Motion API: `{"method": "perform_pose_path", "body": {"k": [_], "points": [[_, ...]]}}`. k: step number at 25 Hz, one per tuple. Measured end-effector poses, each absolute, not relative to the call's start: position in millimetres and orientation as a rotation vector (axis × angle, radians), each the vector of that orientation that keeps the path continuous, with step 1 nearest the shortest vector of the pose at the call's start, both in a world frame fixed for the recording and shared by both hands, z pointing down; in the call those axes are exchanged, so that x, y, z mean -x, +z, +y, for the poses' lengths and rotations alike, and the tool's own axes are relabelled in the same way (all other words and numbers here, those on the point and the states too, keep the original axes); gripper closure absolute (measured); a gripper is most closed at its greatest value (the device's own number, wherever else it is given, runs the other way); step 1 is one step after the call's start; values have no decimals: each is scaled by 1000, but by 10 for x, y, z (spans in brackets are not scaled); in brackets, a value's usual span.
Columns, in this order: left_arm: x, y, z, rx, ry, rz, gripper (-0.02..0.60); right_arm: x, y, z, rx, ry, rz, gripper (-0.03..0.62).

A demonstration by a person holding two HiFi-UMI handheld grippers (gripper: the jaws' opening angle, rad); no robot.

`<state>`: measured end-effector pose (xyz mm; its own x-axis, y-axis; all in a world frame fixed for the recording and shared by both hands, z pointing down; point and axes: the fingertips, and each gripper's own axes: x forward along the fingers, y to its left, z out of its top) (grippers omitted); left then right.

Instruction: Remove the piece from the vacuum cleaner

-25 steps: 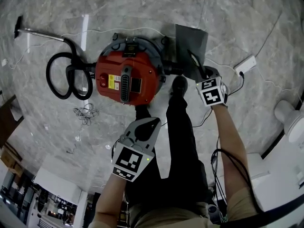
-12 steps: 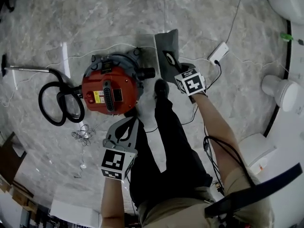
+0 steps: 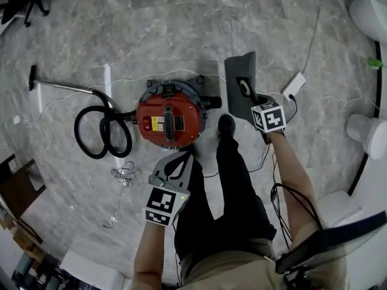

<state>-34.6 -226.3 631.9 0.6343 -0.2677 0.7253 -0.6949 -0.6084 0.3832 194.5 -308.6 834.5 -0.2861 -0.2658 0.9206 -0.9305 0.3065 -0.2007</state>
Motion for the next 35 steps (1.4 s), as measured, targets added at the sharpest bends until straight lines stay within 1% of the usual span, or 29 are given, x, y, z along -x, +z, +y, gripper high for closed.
{"method": "perform_pose_path", "body": {"k": [8, 21, 35], "points": [[645, 6000, -2328, -2204, 812, -848, 579, -1863, 7881, -2990, -1156, 1055, -1755, 568], [886, 4862, -2299, -2333, 760, -911, 580, -1648, 6442, -2737, -1274, 1077, -1837, 568], [1168, 3985, -2023, -2489, 670, -883, 579, -1202, 5101, -2400, -1406, 1114, -1984, 568]]}}
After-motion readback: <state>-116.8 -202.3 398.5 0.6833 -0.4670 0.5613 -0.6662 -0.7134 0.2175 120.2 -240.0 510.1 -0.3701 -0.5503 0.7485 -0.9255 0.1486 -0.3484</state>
